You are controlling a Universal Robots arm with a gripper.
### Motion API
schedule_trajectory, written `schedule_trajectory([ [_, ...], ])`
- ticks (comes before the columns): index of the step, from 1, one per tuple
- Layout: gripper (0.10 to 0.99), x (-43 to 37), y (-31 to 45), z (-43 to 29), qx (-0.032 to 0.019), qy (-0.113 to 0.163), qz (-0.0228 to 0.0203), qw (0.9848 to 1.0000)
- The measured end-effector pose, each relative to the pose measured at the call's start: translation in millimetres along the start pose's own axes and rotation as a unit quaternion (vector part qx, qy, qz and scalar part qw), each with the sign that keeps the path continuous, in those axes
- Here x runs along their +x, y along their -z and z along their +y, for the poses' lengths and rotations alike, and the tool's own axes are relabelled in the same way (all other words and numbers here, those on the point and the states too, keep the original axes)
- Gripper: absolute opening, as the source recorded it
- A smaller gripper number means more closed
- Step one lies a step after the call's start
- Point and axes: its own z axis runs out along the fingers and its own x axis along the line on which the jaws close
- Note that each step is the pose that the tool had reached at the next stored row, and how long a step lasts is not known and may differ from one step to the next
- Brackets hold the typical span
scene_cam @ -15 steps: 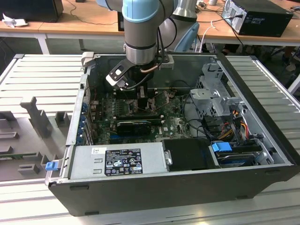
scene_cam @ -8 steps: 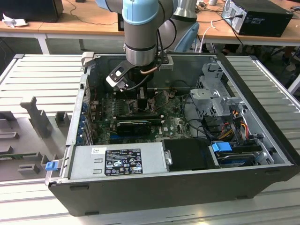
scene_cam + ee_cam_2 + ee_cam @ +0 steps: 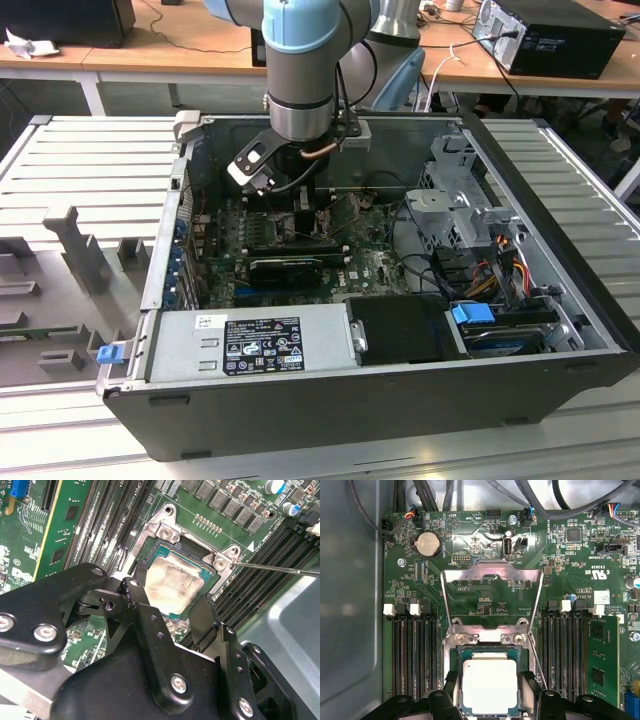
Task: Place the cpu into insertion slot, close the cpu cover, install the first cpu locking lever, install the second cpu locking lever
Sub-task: 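Place the cpu into insertion slot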
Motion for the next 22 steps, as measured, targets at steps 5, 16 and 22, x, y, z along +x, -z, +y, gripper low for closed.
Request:
schedule_trajectory([
  [5, 0.604, 0.1, 0.9, 0.1, 0.0, 0.0, 0.0001, 1.0],
  [16, 0.604, 0.1, 2.9, 0.2, 0.0001, 0.0, -0.0001, 1.0],
  [22, 0.604, 0.1, 4.3, 0.3, 0.0, 0.0, 0.0, 1.0],
])
